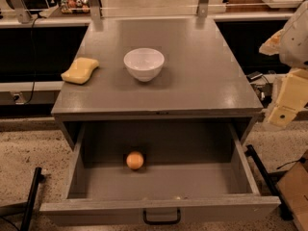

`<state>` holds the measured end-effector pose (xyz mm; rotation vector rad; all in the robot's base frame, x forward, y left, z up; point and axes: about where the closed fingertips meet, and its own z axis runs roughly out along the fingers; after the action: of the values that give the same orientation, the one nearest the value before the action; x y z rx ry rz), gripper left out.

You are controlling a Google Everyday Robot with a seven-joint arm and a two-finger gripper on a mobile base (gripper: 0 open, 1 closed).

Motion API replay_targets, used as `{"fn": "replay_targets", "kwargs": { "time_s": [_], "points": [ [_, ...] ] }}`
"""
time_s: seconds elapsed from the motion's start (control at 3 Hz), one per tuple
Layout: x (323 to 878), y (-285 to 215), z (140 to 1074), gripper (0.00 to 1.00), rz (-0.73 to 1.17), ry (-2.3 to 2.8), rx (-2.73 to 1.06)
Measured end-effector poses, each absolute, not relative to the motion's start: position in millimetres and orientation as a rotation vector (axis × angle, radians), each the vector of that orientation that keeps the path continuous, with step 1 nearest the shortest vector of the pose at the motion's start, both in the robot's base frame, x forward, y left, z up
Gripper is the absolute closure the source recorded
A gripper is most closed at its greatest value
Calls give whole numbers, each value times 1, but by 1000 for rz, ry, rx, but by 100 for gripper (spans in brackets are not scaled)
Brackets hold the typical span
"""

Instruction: Pick orange from top drawer and place on counter

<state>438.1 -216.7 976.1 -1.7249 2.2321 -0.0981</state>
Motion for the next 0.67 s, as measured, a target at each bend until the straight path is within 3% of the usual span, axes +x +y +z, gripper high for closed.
{"fn": "replay_targets", "kwargs": {
  "time_s": [0.67],
  "points": [
    [451, -190, 967, 0, -45, 2167, -1702]
  ]
}}
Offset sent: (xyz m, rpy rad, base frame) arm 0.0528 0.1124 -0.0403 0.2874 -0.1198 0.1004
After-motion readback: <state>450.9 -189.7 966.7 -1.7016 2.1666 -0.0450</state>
